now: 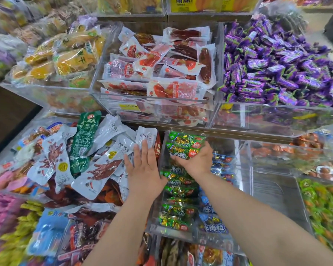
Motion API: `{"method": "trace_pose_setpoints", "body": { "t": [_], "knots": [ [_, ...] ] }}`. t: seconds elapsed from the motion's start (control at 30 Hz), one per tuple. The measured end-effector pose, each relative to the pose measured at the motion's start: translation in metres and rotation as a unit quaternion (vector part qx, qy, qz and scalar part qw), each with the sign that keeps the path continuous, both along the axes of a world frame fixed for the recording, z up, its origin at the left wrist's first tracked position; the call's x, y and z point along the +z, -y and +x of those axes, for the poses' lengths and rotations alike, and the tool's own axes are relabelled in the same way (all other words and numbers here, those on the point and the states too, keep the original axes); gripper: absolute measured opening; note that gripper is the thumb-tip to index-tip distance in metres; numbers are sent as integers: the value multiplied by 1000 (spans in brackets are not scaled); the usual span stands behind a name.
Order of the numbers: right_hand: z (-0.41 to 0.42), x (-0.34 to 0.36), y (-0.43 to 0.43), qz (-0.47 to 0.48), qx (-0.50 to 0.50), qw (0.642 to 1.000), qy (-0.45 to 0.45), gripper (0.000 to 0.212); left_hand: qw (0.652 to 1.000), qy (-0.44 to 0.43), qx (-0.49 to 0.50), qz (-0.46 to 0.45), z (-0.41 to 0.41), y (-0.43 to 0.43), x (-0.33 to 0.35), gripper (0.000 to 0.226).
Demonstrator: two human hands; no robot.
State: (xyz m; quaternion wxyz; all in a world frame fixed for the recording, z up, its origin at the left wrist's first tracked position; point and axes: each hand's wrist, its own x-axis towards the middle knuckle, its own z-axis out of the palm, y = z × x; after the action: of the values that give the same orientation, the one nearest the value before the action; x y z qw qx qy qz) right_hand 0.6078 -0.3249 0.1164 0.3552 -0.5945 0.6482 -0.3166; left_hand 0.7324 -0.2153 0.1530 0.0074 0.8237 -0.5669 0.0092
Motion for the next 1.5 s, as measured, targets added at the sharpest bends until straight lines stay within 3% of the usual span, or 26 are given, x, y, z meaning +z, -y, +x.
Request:
{"method": "trace_pose_setpoints", "body": {
  "t": [0.27, 0.47, 0.6, 0.73, 0.83, 1.03, 1.1, 1.2, 1.3, 1.4, 1.5],
  "knots": [
    [-19, -3, -12, 50, 39, 996, 61, 137, 1000, 8, 3, 15, 3, 1, -3, 104],
    [-38, 9, -28, 69, 43, 993, 86, 130, 1000, -20, 10, 18, 5, 1, 0, 104],
    [-57, 24, -42, 65, 20, 993, 99, 99, 995, -94, 13, -12, 5, -1, 20, 96],
    [-94, 33, -73, 35, -26, 979, 200, 13, 983, -110, -35, -140, -22, -17, 43, 51],
    [-132, 36, -110, 37, -52, 963, 263, 19, 967, -146, -97, -183, -68, -37, 44, 21],
    [-239, 26, -198, 46, -184, 950, 248, 22, 936, -268, -227, -25, -196, -81, 16, 19],
    [-281, 11, -239, 89, -224, 943, 230, 14, 931, -266, -247, 27, -241, -98, 4, 15],
    [-343, -14, -307, 125, -327, 915, 200, 13, 931, -195, -304, 50, -293, -127, -16, 19],
    [-397, -38, -384, 191, -439, 862, 166, 11, 907, -202, -357, 93, -333, -157, -33, 28],
    [-437, -58, -465, 337, -446, 811, 174, 28, 883, -223, -332, 247, -371, -186, -46, 19],
    [-461, -73, -545, 432, -466, 735, 237, 20, 834, -199, -320, 402, -407, -218, -65, 21]
  ]
}}
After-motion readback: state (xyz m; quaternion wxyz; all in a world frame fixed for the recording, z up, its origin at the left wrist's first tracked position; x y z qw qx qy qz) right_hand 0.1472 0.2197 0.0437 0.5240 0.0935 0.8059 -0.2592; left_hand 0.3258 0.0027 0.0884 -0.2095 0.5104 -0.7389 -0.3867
